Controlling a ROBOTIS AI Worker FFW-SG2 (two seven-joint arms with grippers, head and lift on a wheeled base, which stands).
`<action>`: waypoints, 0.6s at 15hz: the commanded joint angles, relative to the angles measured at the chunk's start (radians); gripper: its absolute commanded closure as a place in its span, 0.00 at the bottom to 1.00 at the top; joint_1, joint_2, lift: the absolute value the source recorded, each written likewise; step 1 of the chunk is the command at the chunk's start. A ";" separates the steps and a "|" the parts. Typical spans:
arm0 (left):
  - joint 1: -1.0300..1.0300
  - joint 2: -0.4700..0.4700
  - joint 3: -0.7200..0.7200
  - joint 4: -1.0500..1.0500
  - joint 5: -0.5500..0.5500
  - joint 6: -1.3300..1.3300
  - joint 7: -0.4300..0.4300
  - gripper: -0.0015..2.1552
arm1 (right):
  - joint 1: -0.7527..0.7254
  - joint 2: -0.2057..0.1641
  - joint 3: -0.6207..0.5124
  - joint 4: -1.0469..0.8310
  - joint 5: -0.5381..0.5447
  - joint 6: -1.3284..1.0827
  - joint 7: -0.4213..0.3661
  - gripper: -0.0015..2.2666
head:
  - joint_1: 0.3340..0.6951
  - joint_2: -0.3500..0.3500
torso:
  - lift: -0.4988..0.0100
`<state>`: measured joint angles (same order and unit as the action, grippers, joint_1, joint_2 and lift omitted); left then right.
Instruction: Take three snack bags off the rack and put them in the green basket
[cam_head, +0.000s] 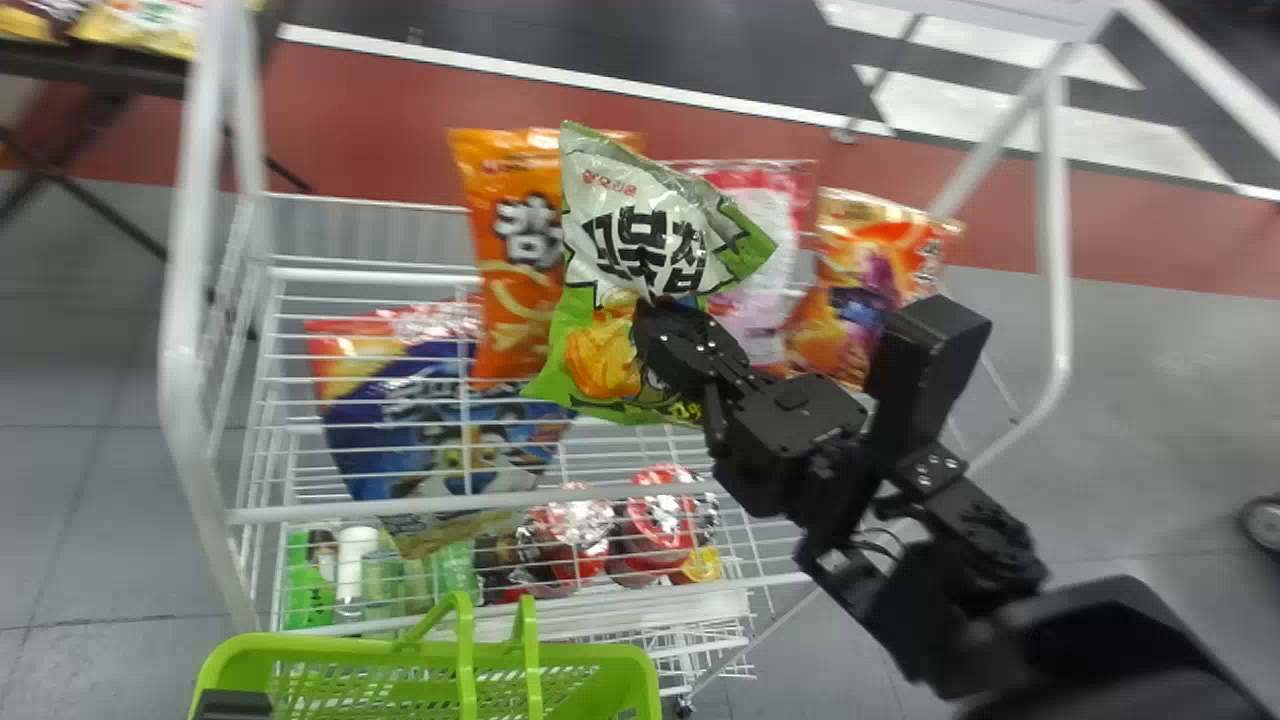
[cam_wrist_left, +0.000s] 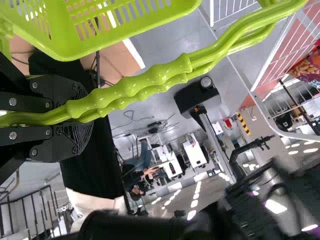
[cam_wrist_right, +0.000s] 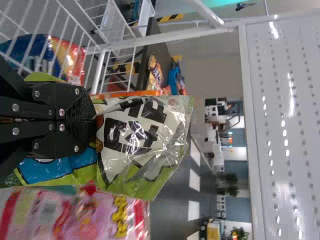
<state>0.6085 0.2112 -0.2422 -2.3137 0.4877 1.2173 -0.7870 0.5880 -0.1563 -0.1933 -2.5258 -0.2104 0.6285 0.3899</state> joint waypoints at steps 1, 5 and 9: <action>0.011 -0.024 0.018 -0.006 -0.001 0.000 -0.002 0.52 | 0.082 0.009 -0.150 -0.067 -0.067 0.126 0.069 0.99 | 1.00 0.00 | 0.94; 0.030 -0.065 0.046 -0.026 -0.015 -0.021 -0.006 0.52 | 0.105 0.032 -0.307 -0.106 -0.116 0.463 0.247 0.99 | 1.00 0.00 | 0.94; 0.031 -0.072 0.058 -0.072 -0.018 -0.015 -0.006 0.52 | 0.107 0.037 -0.331 -0.103 -0.172 0.748 0.354 0.99 | 1.00 0.00 | 0.94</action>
<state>0.6385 0.1407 -0.1861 -2.3730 0.4681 1.1992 -0.7916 0.6936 -0.1200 -0.5249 -2.6312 -0.3558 1.2868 0.7373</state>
